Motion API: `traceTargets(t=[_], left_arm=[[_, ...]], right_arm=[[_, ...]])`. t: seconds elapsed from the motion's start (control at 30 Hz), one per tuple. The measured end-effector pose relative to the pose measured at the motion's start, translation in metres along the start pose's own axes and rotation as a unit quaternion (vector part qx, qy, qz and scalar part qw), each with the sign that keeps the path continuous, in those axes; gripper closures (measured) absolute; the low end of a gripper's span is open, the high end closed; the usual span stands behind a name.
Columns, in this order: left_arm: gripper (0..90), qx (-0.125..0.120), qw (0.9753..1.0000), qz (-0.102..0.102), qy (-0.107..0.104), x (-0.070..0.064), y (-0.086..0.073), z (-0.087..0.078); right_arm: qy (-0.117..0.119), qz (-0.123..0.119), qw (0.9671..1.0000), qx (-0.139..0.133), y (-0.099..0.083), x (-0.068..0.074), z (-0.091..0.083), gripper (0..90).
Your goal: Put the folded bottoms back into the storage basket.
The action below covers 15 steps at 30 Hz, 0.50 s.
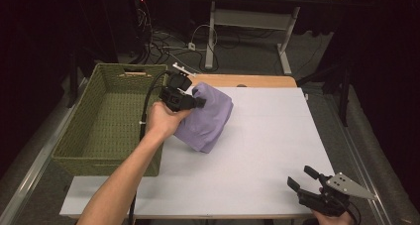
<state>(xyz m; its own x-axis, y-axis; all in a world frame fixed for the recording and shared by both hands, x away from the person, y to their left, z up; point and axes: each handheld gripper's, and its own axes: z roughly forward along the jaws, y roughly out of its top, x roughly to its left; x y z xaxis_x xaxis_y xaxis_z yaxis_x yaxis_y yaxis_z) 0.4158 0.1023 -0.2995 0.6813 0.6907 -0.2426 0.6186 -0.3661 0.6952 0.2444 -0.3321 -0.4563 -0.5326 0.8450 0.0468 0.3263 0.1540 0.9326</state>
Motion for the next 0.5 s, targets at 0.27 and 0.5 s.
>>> traceTargets(t=[0.27, 0.5], left_arm=[[82.0, -0.010, 0.9999, -0.005, 0.003, -0.002, -0.003, -0.020], [82.1, -0.024, 0.9996, -0.016, -0.001, 0.001, -0.005, -0.035]], right_arm=[[0.000, -0.002, 1.0000, 0.003, 0.000, 0.000, 0.001, 25.1], [-0.001, -0.002, 1.0000, 0.003, 0.000, 0.000, 0.001, 25.0]])
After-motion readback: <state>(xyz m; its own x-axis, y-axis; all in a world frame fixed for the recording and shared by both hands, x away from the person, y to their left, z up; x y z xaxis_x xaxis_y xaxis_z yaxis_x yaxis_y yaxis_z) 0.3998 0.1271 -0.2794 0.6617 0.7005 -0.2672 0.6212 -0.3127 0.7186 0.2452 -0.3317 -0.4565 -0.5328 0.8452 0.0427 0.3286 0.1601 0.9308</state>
